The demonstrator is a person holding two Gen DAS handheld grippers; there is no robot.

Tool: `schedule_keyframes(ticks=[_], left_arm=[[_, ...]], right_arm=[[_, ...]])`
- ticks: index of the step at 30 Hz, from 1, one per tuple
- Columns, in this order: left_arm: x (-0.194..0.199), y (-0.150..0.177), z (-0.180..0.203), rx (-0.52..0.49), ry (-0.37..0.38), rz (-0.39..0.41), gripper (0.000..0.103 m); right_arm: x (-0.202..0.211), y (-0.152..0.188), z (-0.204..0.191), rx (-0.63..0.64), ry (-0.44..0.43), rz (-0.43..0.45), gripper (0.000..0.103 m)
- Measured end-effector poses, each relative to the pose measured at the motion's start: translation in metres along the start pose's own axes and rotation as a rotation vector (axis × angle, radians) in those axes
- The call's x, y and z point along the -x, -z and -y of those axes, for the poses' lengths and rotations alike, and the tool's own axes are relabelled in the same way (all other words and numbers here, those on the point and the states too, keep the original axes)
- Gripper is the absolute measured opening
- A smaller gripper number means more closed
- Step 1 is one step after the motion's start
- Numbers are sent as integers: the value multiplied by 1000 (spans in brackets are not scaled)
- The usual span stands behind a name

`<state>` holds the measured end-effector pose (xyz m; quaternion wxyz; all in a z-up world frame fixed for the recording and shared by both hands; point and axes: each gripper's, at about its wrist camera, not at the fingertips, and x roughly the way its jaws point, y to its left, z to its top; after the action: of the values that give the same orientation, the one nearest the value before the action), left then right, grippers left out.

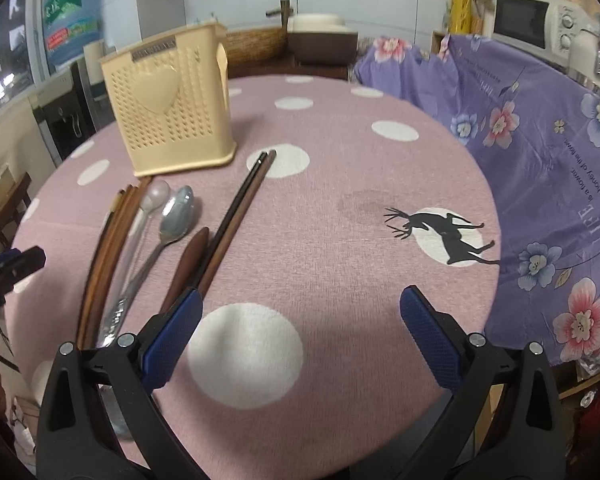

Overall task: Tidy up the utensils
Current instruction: 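Close the right tool on a brown chopstick while the left tool grasps a gold-tipped black chopstick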

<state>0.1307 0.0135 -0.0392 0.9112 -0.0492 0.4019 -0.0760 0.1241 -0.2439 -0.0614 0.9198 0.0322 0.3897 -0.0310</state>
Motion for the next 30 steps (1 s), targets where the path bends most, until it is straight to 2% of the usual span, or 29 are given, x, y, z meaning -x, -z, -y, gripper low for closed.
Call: schedule_keyframes(ticks=[3, 7, 13, 16, 19, 22, 26, 30], left_arm=[[-17, -6, 8, -14, -8, -57, 69], [-29, -8, 26, -74, -30, -88, 64], [-41, -6, 35, -105, -69, -111, 63], [-42, -10, 35, -103, -75, -113, 63], [-40, -12, 35, -118, -105, -108, 63], [-39, -13, 28, -133, -127, -103, 64], [-39, -20, 16, -88, -127, -115, 64], [-42, -26, 18, -89, -123, -114, 64]], right_arm=[[-15, -10, -5, 7, 5, -49, 98], [-27, -19, -13, 11, 3, -82, 98], [-43, -22, -25, 46, 42, -124, 98], [-43, -23, -26, 57, 71, -116, 98], [-41, -23, -23, 60, 82, -112, 98], [-41, -24, -10, 57, 144, -111, 98], [-37, -29, 8, -19, 56, -117, 98], [-38, -37, 5, -9, 63, -94, 98]])
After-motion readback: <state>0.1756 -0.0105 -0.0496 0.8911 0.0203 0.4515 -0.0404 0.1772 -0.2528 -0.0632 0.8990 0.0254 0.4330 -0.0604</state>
